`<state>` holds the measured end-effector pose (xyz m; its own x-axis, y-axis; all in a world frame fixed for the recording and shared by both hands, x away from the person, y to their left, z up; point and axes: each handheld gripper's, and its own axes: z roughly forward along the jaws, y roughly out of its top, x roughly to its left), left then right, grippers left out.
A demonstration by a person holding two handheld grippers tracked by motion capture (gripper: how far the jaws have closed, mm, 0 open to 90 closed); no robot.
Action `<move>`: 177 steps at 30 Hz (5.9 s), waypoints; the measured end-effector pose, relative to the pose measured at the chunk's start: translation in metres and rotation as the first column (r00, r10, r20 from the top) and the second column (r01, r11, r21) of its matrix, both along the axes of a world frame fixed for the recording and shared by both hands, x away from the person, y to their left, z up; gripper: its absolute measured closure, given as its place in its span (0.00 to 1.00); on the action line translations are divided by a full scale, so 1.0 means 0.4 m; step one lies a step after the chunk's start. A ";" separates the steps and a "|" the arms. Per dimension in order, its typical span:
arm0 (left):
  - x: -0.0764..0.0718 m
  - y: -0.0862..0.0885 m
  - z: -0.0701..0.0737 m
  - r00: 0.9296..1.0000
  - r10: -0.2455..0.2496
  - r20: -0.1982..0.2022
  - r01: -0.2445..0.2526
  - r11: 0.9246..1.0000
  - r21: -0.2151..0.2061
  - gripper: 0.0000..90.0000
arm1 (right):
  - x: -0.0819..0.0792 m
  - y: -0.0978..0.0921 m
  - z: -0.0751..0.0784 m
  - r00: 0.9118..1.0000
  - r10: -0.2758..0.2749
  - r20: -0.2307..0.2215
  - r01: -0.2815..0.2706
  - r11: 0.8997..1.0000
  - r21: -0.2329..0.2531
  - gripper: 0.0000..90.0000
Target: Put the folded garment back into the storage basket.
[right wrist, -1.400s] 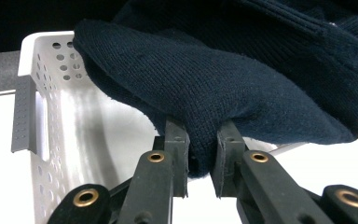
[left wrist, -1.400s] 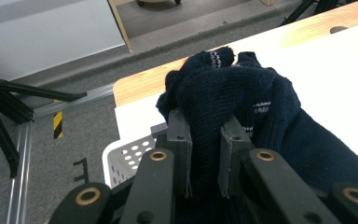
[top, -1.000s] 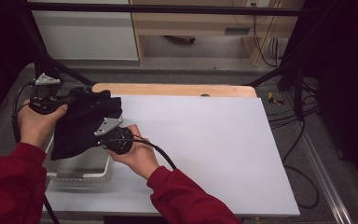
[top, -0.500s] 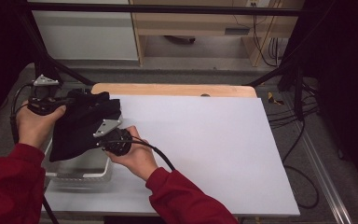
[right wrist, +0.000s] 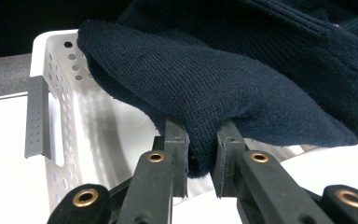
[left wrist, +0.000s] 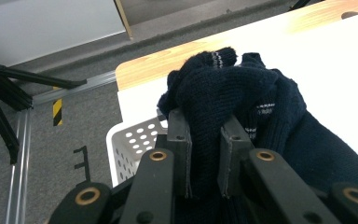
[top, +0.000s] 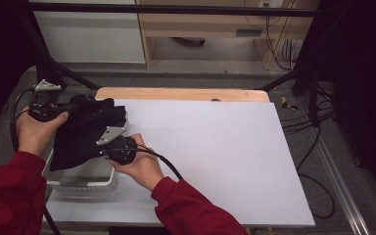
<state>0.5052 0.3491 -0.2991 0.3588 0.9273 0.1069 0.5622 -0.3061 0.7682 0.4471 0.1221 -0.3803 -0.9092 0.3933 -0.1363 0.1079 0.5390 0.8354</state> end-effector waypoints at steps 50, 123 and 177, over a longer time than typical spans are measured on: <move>0.010 0.035 -0.049 0.998 0.045 -0.049 -0.044 0.999 0.012 0.87 | 0.015 0.042 -0.034 0.998 -0.004 -0.066 0.004 1.000 -0.002 0.87; -0.183 -0.153 -0.079 0.992 -0.002 0.125 0.018 0.992 -0.127 0.09 | 0.007 -0.370 0.075 0.952 -0.303 -0.031 0.305 0.943 0.133 0.10; -0.296 -0.185 -0.180 0.990 -0.124 0.060 0.132 0.979 -0.158 0.07 | 0.011 -0.843 0.085 0.829 -0.555 -0.072 0.556 0.799 0.229 0.06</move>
